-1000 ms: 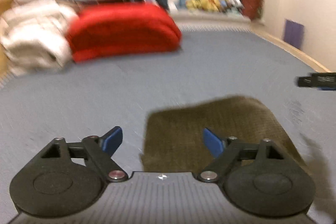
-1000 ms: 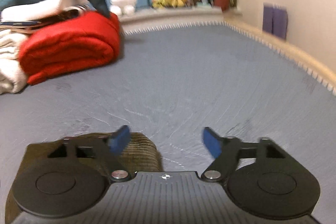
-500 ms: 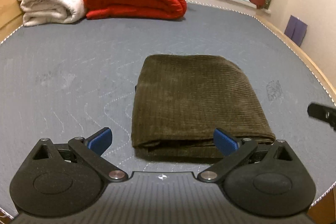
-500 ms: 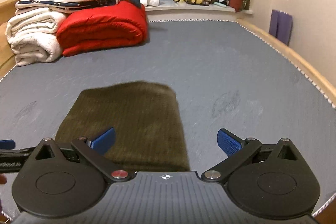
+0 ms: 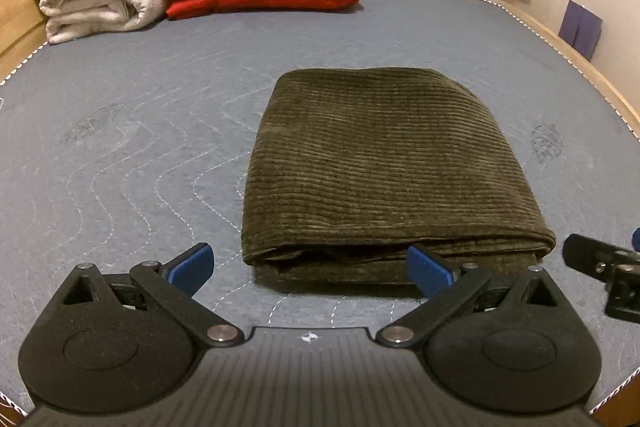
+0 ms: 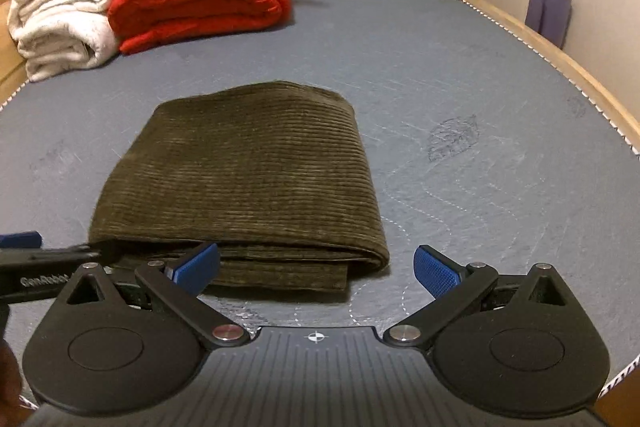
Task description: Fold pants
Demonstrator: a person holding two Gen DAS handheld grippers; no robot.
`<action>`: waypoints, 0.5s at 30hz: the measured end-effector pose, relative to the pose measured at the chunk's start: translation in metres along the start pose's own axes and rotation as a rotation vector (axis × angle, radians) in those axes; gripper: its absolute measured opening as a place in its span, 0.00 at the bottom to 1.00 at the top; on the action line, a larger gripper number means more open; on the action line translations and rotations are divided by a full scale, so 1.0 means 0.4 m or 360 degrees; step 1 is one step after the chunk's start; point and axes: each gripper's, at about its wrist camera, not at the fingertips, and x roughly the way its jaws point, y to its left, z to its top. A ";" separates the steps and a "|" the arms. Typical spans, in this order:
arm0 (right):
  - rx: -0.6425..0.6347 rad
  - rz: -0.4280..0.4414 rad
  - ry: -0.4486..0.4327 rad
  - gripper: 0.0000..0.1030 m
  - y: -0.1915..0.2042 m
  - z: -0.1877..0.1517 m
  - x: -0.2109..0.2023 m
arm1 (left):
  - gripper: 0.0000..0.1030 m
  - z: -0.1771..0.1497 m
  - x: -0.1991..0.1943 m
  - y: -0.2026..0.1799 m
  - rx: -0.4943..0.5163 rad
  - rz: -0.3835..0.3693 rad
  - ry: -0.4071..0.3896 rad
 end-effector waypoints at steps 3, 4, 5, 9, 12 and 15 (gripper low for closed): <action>-0.0001 0.0003 0.0009 0.99 -0.001 0.002 0.007 | 1.00 0.008 -0.001 -0.014 0.0015 -0.0014 -0.0012; -0.0005 0.0002 0.0008 0.99 -0.002 0.003 0.010 | 1.00 0.005 0.001 -0.015 0.0024 -0.0014 -0.0012; -0.0008 0.0001 0.0012 0.99 0.000 0.004 0.012 | 1.00 0.002 0.004 -0.017 0.0027 -0.0016 -0.0009; -0.0017 0.0017 0.0029 0.99 0.006 0.002 0.017 | 1.00 -0.002 0.010 -0.016 0.0020 -0.0019 0.0001; -0.0012 0.0026 0.0038 0.99 0.007 0.003 0.019 | 1.00 -0.003 0.009 -0.017 0.0025 -0.0039 0.0003; -0.0013 0.0018 0.0026 0.99 0.007 0.002 0.016 | 1.00 -0.005 0.002 -0.017 0.0030 -0.0048 -0.0009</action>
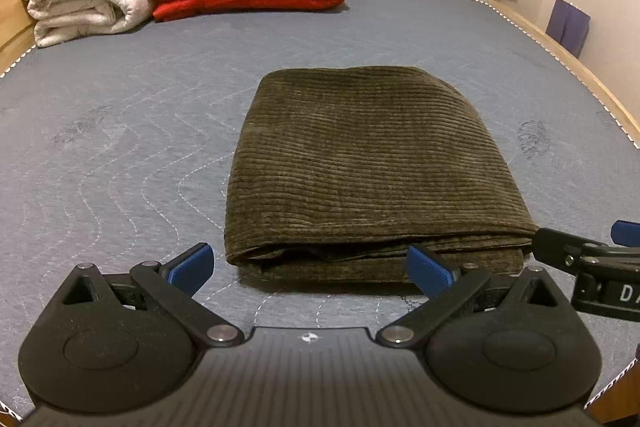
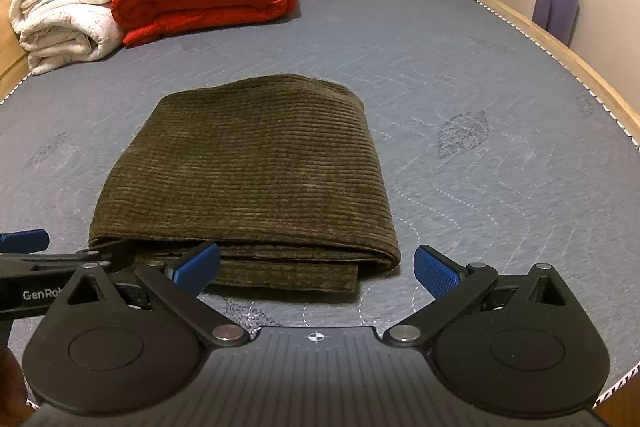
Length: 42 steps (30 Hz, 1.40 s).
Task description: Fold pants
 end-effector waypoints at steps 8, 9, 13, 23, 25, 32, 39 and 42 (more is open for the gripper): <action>0.0001 -0.0015 -0.0008 0.99 -0.005 -0.003 -0.005 | 1.00 0.001 -0.005 0.009 -0.0003 -0.0002 -0.0012; 0.0000 -0.0016 -0.0010 0.99 -0.005 -0.004 -0.005 | 1.00 0.001 -0.005 0.009 -0.0003 -0.0001 -0.0013; 0.0010 -0.0023 -0.0008 0.99 -0.006 -0.004 -0.003 | 1.00 0.001 -0.006 0.009 -0.0005 -0.0004 -0.0017; 0.0009 -0.0023 0.0004 0.99 -0.002 -0.002 0.002 | 1.00 -0.001 -0.007 0.004 0.0001 -0.0011 -0.0026; 0.0011 -0.0025 0.0003 0.99 0.000 -0.002 0.001 | 1.00 -0.002 -0.007 0.004 0.0005 -0.0012 -0.0026; 0.0015 -0.0026 0.0009 0.99 0.001 -0.003 0.002 | 1.00 -0.002 -0.009 0.005 0.0004 -0.0014 -0.0031; 0.0018 -0.0026 0.0012 0.99 0.002 -0.005 0.003 | 1.00 -0.003 -0.012 0.005 0.0009 -0.0016 -0.0036; 0.0026 -0.0028 0.0015 0.99 0.003 -0.008 0.003 | 1.00 -0.002 -0.013 0.006 0.0010 -0.0019 -0.0039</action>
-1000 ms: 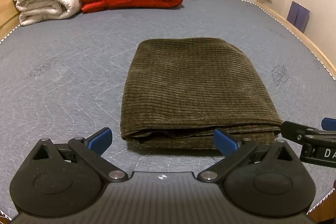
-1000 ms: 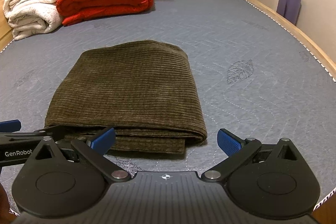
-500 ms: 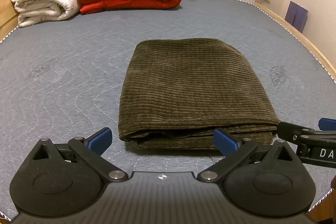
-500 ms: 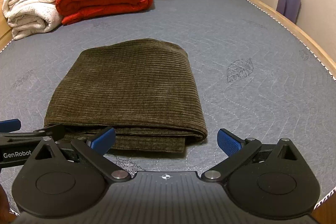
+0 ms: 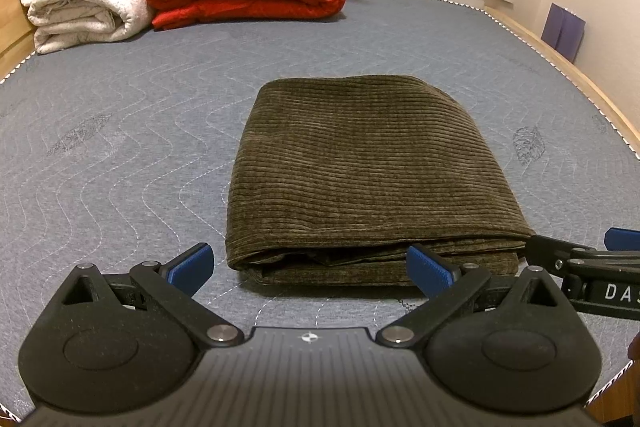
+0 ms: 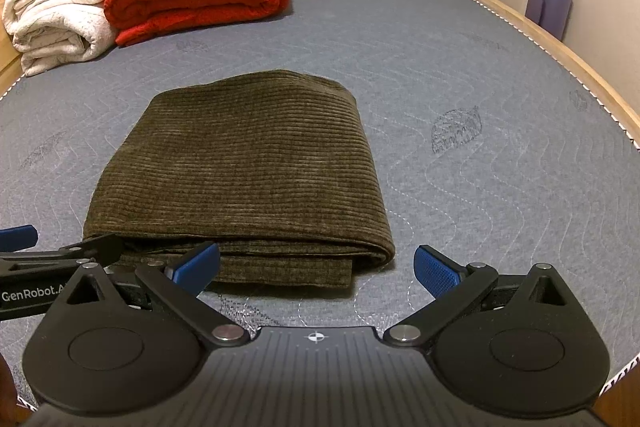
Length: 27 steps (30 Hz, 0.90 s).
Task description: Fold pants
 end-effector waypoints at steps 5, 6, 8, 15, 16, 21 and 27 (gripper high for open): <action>0.0000 0.0000 0.0001 0.99 -0.002 -0.001 0.000 | 1.00 0.001 -0.001 0.000 0.0003 -0.0003 -0.0003; 0.0000 0.0000 0.0001 0.99 -0.002 0.000 0.000 | 1.00 0.001 -0.001 0.000 0.0004 -0.0003 -0.0002; -0.0001 0.0001 0.0001 0.99 -0.003 0.000 0.000 | 1.00 0.001 -0.001 0.000 0.0008 -0.0007 -0.0002; 0.0000 0.0001 0.0002 0.99 -0.004 0.000 0.001 | 1.00 0.000 -0.002 -0.003 0.0011 -0.0010 -0.0001; 0.0001 0.0000 0.0002 0.99 -0.003 0.000 0.000 | 1.00 0.000 -0.002 -0.003 0.0013 -0.0012 -0.0003; 0.0003 -0.0003 0.0001 0.99 -0.002 -0.001 0.000 | 1.00 -0.002 -0.001 -0.004 0.0028 -0.0022 -0.0005; 0.0009 -0.0004 0.0004 0.99 -0.002 -0.002 -0.002 | 1.00 -0.003 0.000 -0.004 0.0030 -0.0024 -0.0007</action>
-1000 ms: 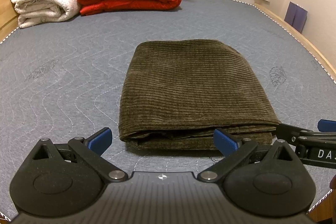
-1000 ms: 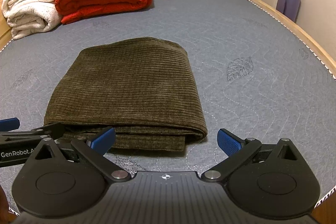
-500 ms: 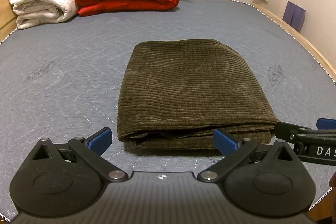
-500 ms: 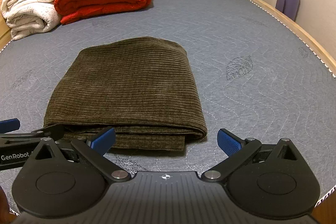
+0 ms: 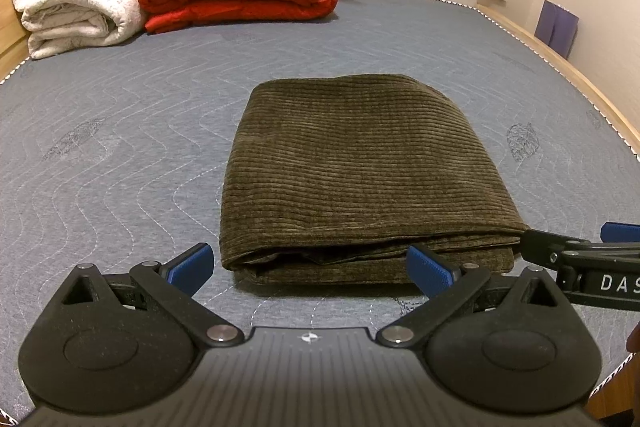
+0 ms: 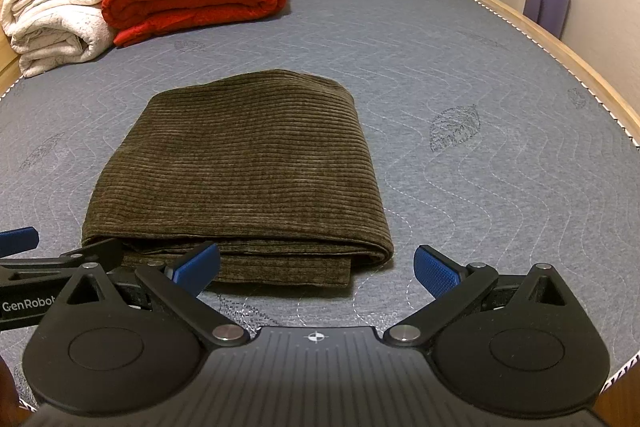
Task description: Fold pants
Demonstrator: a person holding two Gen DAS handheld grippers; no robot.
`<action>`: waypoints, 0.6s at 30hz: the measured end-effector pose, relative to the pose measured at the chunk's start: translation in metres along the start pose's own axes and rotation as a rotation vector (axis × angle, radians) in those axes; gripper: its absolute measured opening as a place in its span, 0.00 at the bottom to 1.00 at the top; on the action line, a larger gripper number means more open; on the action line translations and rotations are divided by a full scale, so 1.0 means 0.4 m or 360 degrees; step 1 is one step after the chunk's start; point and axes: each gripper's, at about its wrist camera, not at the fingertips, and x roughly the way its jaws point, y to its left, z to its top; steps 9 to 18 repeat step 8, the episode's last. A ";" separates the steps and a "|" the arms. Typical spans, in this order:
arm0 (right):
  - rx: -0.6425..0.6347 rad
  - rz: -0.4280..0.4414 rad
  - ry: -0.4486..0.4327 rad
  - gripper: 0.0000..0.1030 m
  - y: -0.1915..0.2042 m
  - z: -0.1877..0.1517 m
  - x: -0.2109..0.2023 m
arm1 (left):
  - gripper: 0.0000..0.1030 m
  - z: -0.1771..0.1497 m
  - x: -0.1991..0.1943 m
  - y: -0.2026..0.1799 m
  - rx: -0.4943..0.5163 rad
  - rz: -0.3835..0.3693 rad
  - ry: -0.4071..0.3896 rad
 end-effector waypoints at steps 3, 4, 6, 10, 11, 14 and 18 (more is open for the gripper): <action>0.0000 0.0000 0.0000 0.99 0.000 0.001 0.001 | 1.00 -0.002 0.001 0.002 0.0006 -0.0012 -0.0002; 0.0001 -0.0001 0.0000 0.99 0.000 0.001 0.000 | 1.00 -0.003 0.000 0.001 0.0009 -0.0016 -0.0003; -0.0002 0.0000 0.0000 0.99 -0.001 0.002 0.001 | 1.00 -0.003 0.000 -0.002 0.0019 -0.0023 -0.0003; -0.0001 0.0001 0.0000 0.99 -0.002 0.001 0.000 | 1.00 -0.003 0.001 -0.005 0.0024 -0.0005 0.0001; -0.0001 0.0001 0.0000 0.99 -0.002 0.001 0.000 | 1.00 -0.003 0.001 -0.005 0.0024 -0.0005 0.0001; -0.0001 0.0001 0.0000 0.99 -0.002 0.001 0.000 | 1.00 -0.003 0.001 -0.005 0.0024 -0.0005 0.0001; -0.0001 0.0001 0.0000 0.99 -0.002 0.001 0.000 | 1.00 -0.003 0.001 -0.005 0.0024 -0.0005 0.0001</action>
